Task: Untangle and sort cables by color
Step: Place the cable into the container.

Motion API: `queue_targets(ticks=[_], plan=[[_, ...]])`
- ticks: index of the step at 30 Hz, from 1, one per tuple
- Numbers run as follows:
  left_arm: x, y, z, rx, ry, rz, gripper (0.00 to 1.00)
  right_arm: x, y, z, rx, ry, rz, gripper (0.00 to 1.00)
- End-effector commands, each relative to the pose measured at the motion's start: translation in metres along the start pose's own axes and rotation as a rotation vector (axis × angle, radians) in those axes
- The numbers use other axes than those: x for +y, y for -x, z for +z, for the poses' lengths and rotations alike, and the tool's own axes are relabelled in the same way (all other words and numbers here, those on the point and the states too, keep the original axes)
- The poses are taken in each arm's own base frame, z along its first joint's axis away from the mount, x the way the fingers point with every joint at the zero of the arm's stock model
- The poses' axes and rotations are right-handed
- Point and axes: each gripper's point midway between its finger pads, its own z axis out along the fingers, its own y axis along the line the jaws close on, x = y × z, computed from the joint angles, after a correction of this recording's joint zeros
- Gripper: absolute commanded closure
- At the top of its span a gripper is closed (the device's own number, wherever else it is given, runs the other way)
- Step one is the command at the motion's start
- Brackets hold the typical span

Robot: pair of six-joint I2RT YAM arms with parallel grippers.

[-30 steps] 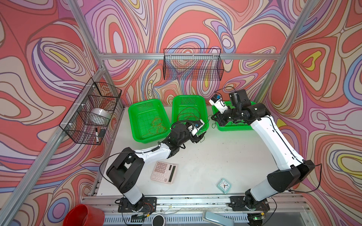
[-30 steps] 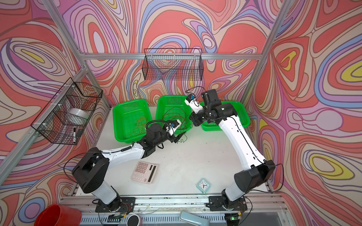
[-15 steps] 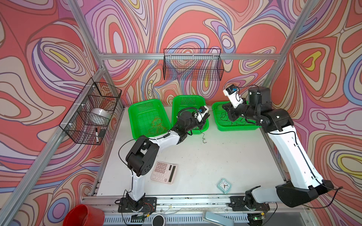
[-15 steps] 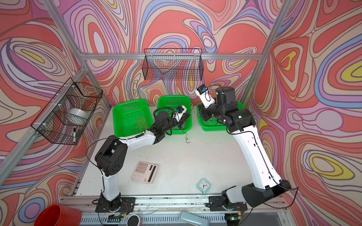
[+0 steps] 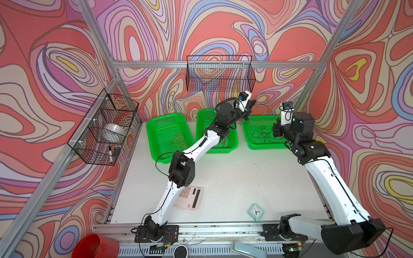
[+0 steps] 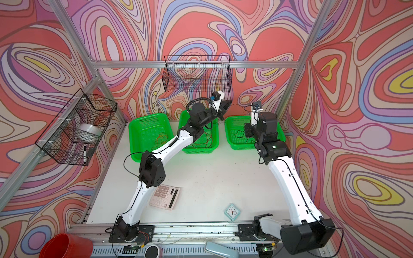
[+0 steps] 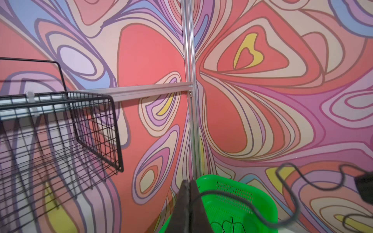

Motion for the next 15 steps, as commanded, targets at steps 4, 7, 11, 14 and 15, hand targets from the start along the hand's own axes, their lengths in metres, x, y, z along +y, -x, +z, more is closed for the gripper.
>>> queue_targets(ticks=[4, 7, 11, 14, 15], plan=[[-0.010, -0.035, 0.020, -0.054, 0.084, -0.050, 1.00, -0.034, 0.020, 0.012, -0.154, -0.166, 0.096, 1.00], [-0.013, -0.070, 0.022, -0.055, 0.108, -0.086, 1.00, -0.043, -0.001, 0.032, -0.151, -0.224, 0.097, 1.00], [-0.032, -0.142, 0.022, 0.012, 0.108, -0.130, 1.00, -0.049, -0.052, 0.069, -0.125, -0.258, 0.133, 1.00], [-0.046, -0.197, 0.018, 0.098, 0.114, -0.155, 0.65, -0.047, -0.090, 0.102, -0.058, -0.271, 0.151, 1.00], [-0.049, -0.207, 0.017, 0.121, 0.117, -0.161, 0.51, -0.047, -0.101, 0.113, -0.034, -0.269, 0.166, 1.00]])
